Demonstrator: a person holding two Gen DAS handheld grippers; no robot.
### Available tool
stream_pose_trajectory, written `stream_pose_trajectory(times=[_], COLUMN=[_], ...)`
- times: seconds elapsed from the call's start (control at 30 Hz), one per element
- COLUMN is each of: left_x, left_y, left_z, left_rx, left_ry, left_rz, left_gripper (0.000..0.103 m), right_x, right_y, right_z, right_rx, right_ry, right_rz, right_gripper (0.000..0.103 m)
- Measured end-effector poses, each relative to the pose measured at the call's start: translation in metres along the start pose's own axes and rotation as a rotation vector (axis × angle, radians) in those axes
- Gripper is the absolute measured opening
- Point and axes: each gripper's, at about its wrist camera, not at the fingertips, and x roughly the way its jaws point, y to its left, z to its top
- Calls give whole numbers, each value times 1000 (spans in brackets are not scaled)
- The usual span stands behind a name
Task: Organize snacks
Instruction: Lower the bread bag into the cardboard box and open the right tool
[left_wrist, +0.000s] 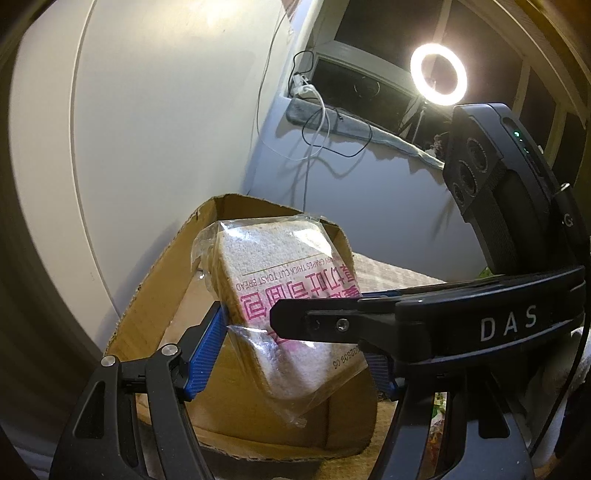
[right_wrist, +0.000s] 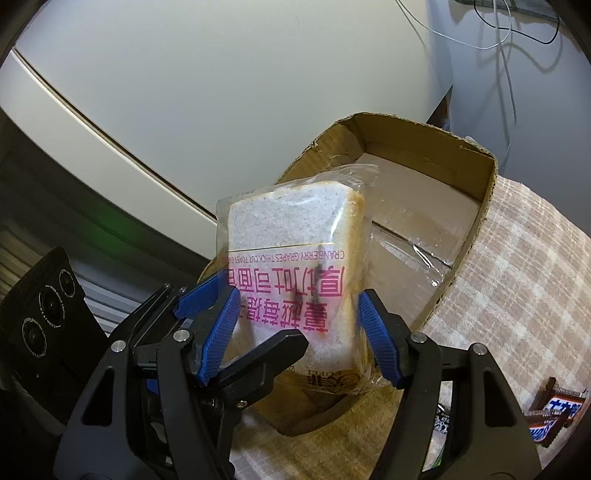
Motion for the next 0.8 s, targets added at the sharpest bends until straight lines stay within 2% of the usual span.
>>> stream_pose_trajectory(times=[0.07, 0.2, 0.53, 0.8], left_x=[4, 0, -15, -24], left_y=[1, 6, -1, -21], left_z=[3, -1, -3, -10], left_rx=[-8, -13, 12, 28], left_ry=[8, 12, -12, -11], left_rz=[21, 34, 37, 9], left_gripper=[69, 69, 69, 69], right_x=[-2, -14, -38, -74], right_y=[0, 1, -1, -13], right_z=[0, -1, -10, -36], right_rx=[-5, -15, -20, -18], right_ry=[-8, -45, -79, -168], right_rz=[-14, -79, -116, -215], right_gripper=[70, 81, 83, 83])
